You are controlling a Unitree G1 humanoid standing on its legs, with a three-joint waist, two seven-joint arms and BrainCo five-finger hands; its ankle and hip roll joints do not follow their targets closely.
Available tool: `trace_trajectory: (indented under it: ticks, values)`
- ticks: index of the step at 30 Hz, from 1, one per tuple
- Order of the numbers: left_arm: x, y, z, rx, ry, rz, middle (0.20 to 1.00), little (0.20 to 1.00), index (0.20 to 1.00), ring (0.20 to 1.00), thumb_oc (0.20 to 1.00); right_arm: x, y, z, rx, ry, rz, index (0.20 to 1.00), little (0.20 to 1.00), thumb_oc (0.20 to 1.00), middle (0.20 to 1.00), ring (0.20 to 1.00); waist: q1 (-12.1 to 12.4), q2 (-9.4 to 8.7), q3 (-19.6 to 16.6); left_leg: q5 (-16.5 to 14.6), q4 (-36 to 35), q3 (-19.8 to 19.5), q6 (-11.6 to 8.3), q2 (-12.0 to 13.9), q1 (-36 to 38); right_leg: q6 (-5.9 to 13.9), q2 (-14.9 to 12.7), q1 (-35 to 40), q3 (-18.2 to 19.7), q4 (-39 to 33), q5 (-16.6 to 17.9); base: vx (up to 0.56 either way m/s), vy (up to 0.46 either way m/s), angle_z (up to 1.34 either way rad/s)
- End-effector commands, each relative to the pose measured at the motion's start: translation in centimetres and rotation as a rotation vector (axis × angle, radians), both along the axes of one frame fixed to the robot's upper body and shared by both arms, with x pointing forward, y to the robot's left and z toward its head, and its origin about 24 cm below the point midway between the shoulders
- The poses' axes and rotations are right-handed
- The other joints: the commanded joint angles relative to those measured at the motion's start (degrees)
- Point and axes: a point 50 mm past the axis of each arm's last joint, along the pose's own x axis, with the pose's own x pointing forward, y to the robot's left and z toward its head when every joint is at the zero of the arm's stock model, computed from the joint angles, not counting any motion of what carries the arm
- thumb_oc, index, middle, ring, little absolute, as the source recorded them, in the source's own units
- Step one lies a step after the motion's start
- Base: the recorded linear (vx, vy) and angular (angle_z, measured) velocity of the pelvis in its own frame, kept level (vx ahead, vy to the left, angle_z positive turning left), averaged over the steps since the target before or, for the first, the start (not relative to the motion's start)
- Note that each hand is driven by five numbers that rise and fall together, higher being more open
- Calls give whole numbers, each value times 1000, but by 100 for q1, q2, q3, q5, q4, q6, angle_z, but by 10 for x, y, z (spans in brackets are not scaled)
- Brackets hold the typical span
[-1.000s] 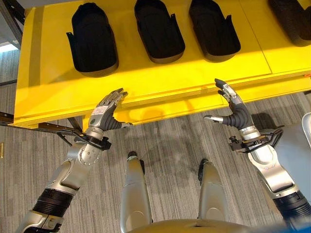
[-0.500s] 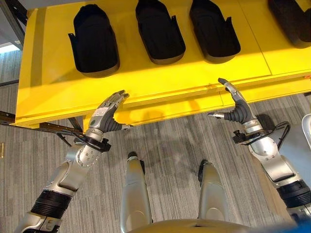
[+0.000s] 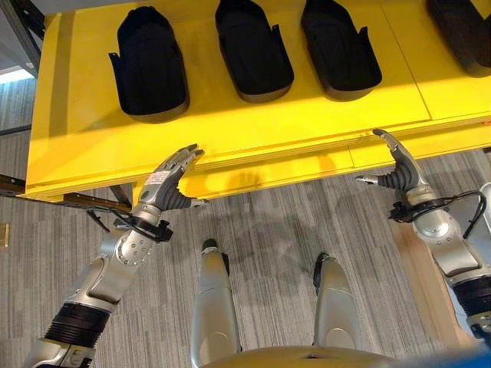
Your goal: Move parts from the plastic box to the shelf.
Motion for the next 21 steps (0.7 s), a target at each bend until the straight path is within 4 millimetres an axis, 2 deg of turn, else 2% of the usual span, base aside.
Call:
trace_trajectory:
  ticks: [1,7,11,21]
  values:
    - [-21,-13,-29,3,177,-97,1000,1000,1000,1000,1000,3,-1,19,-93,-71,11,1000,1000,1000,1000,1000,94,-65,-330,403,-38,-22,166,63,-161,-406,162,-303,125,79,733,0,0,0]
    - [-20,-12,-31,-30,192,-87,1000,1000,1000,1000,1000,18,-2,16,-158,-28,-7,1000,1000,1000,1000,1000,150,-52,-314,408,-28,-30,177,42,-173,-410,162,-311,130,107,729,0,0,0]
    - [-18,-15,-31,-26,191,-96,1000,1000,1000,1000,1000,29,10,15,-192,-6,21,1000,1000,1000,1000,1000,201,-48,-285,415,-66,-14,185,18,-139,-414,149,-259,121,84,736,0,0,0]
    - [-18,-15,-30,-33,190,-94,1000,1000,1000,1000,1000,41,16,17,-221,6,17,1000,1000,1000,1000,1000,264,-37,-247,402,-14,-30,196,-25,-161,-421,137,-258,118,123,706,0,0,0]
